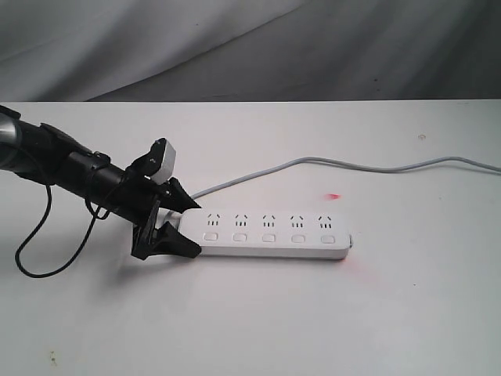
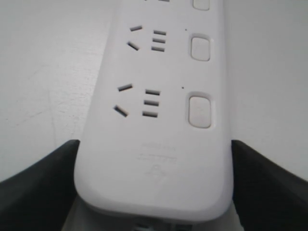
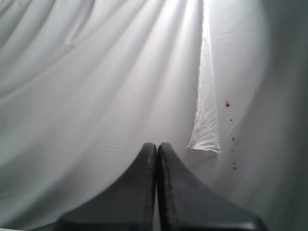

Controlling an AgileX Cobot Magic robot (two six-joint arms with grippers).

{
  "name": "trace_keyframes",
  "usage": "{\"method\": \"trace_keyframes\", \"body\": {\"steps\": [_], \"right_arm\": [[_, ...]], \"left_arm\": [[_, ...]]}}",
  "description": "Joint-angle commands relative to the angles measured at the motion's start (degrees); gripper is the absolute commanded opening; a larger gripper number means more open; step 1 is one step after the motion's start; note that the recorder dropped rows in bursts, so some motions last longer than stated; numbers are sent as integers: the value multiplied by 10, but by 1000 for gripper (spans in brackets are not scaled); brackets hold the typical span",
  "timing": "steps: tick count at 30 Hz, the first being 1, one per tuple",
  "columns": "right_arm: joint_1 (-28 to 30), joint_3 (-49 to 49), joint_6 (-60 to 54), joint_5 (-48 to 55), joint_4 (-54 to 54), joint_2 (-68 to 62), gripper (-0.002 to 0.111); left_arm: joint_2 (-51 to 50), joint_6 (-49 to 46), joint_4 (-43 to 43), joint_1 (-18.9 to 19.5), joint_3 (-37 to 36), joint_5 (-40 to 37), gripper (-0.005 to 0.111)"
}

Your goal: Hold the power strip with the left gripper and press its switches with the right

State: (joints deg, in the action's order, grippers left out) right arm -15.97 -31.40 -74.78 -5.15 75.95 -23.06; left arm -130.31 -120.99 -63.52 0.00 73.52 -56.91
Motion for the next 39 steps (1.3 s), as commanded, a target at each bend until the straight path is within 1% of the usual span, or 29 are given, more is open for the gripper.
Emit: {"method": "trace_keyframes", "body": {"steps": [1,3,8,11,12,13,15,17,19,23,26,31,35,39], "right_arm": [[0,3,3,25,27,2,0],[0,3,3,30,27,2,0],[0,3,2,-1,31,2,0],[0,1,2,-1,65,2,0],[0,-1,6,-7,99,3,0],[0,-1,16,-26,131,8,0],[0,0,46,-34,147,16,0],[0,3,50,-25,125,31,0],[0,4,58,0,79,50,0],[6,14,121,21,22,88,0],[29,26,172,52,11,97,0],[88,68,280,116,0,92,0],[136,118,375,145,-11,92,0],[164,171,463,150,-11,92,0]], "left_arm": [[-10,10,42,0,-5,42,68],[-10,10,42,0,-5,42,68],[-10,10,42,0,-5,42,68],[-10,10,42,0,-5,42,68],[-10,10,42,0,-5,42,68],[-10,10,42,0,-5,42,68],[-10,10,42,0,-5,42,68],[-10,10,42,0,-5,42,68],[-10,10,42,0,-5,42,68],[-10,10,42,0,-5,42,68],[-10,10,42,0,-5,42,68],[-10,10,42,0,-5,42,68],[-10,10,42,0,-5,42,68],[-10,10,42,0,-5,42,68]]}}
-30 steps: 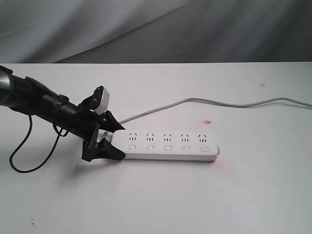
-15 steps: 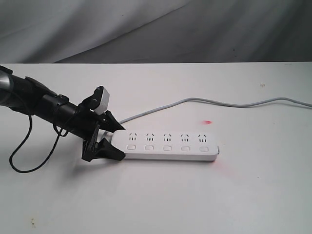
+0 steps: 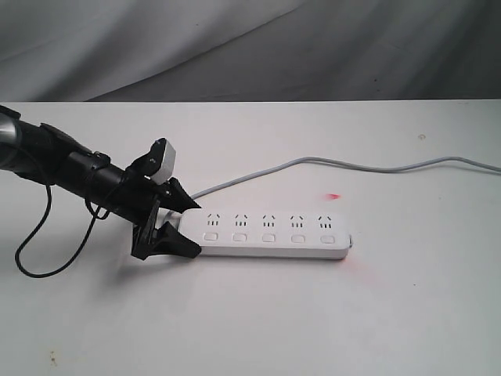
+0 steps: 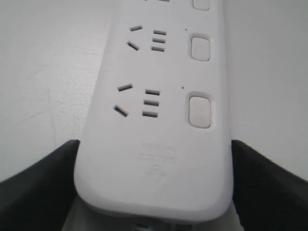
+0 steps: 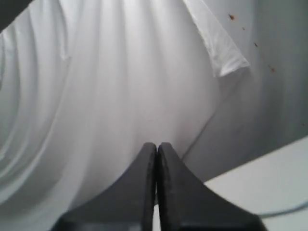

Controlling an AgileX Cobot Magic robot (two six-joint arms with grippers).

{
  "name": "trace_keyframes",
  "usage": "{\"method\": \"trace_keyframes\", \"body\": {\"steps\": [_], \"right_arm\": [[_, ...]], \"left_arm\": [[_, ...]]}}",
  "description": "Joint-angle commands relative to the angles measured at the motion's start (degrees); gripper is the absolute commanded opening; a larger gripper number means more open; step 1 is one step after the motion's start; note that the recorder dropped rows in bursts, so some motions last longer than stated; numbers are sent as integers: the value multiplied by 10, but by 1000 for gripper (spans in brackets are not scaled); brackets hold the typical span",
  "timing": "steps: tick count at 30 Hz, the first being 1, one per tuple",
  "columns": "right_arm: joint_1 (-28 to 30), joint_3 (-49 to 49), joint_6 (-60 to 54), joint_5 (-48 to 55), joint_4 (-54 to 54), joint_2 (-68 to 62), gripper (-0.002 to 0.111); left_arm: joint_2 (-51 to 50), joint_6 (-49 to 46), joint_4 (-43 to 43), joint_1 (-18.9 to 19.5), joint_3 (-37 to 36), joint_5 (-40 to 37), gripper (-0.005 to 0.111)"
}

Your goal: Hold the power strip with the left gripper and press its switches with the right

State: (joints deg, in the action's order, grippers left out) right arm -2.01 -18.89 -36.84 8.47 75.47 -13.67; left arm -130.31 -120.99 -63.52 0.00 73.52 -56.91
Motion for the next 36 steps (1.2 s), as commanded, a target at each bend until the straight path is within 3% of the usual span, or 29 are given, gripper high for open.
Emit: {"method": "trace_keyframes", "body": {"steps": [1,7,9,13,16,22,28,36], "right_arm": [[27,59,114,10,4,-1,0],[27,84,143,-36,-9,1,0],[27,84,143,-51,-72,8,0],[27,84,156,-41,-302,24,0],[27,85,190,-40,-390,27,0],[27,139,426,-32,-396,27,0],[27,144,332,-5,-450,28,0],[27,144,328,-5,-597,28,0]], "left_arm": [[-10,10,42,0,-5,42,68],[-10,10,42,0,-5,42,68],[-10,10,42,0,-5,42,68],[-10,10,42,0,-5,42,68],[-10,10,42,0,-5,42,68],[-10,10,42,0,-5,42,68],[-10,10,42,0,-5,42,68],[-10,10,42,0,-5,42,68]]}}
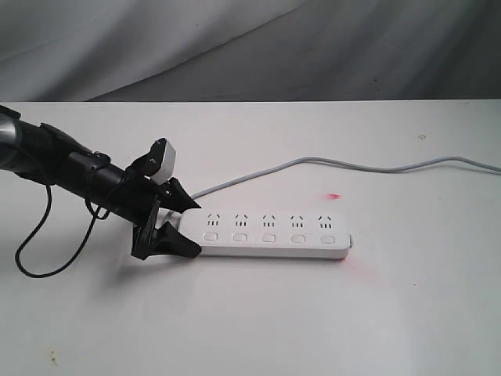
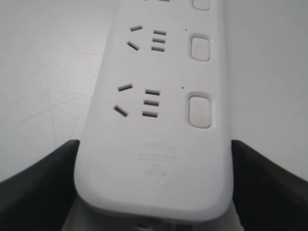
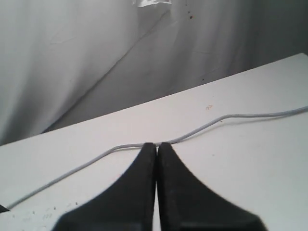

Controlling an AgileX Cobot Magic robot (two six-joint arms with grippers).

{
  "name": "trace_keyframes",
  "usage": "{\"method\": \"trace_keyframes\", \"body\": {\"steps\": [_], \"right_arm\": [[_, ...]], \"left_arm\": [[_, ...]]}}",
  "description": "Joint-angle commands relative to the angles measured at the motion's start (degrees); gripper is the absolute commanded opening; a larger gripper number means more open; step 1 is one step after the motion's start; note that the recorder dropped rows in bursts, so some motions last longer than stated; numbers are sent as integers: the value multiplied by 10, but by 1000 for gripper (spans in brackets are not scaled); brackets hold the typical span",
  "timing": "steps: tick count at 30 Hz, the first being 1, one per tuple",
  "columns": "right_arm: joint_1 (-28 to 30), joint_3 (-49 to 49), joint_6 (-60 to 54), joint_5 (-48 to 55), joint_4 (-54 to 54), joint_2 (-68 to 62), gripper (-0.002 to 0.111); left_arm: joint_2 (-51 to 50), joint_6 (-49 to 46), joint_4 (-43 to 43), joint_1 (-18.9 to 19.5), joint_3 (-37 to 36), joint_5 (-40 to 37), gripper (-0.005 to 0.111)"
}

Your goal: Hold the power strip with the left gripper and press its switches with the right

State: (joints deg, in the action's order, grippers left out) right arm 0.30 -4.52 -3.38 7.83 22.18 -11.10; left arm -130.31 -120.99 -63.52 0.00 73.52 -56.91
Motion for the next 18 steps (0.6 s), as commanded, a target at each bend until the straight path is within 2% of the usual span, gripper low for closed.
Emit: {"method": "trace_keyframes", "body": {"steps": [1,7,10,14,18], "right_arm": [[4,0,-5,3,-83,3,0],[4,45,25,2,-109,3,0],[4,45,34,45,-126,3,0],[7,45,34,45,-145,3,0],[36,45,34,62,-149,28,0]], "left_arm": [[-10,10,42,0,-5,42,68],[-10,10,42,0,-5,42,68],[-10,10,42,0,-5,42,68],[-10,10,42,0,-5,42,68],[-10,10,42,0,-5,42,68]]}}
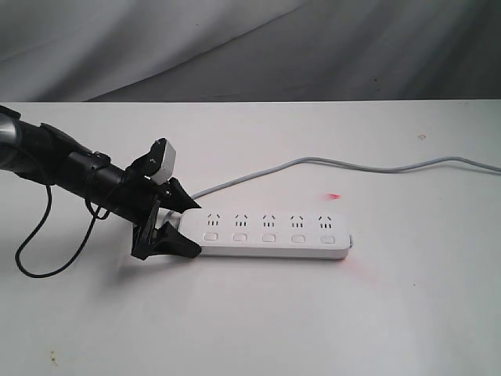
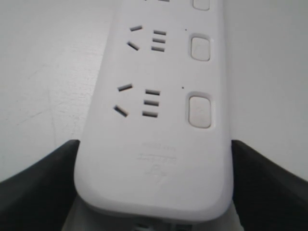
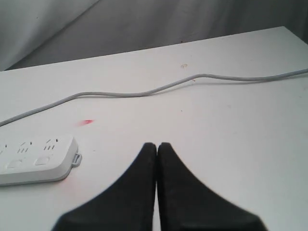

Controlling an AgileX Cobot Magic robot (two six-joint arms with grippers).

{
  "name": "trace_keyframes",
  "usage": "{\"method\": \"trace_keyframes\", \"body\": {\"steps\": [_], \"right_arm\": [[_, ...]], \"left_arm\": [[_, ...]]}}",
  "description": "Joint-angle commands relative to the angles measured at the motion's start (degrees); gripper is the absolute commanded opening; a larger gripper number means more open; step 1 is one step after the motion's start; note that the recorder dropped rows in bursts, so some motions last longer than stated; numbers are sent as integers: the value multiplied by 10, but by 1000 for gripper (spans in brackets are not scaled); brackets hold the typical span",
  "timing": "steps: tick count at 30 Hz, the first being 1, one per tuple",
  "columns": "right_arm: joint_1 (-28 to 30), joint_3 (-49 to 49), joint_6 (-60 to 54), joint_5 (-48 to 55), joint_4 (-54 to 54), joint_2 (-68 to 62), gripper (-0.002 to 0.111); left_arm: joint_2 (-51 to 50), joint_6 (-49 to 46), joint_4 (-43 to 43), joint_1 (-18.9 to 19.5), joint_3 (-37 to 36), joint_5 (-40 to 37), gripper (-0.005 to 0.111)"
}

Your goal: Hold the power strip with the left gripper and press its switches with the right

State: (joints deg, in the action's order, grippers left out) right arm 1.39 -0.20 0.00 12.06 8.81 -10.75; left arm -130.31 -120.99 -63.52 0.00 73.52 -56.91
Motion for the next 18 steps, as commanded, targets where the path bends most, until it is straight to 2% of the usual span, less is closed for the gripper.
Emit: {"method": "trace_keyframes", "body": {"steps": [1,4,18], "right_arm": [[35,2,0,33,-15,39,0],[51,2,0,78,-16,83,0],[53,2,-17,77,-23,108,0]], "left_arm": [[-10,10,42,0,-5,42,68],[-10,10,42,0,-5,42,68],[-10,10,42,0,-5,42,68]]}}
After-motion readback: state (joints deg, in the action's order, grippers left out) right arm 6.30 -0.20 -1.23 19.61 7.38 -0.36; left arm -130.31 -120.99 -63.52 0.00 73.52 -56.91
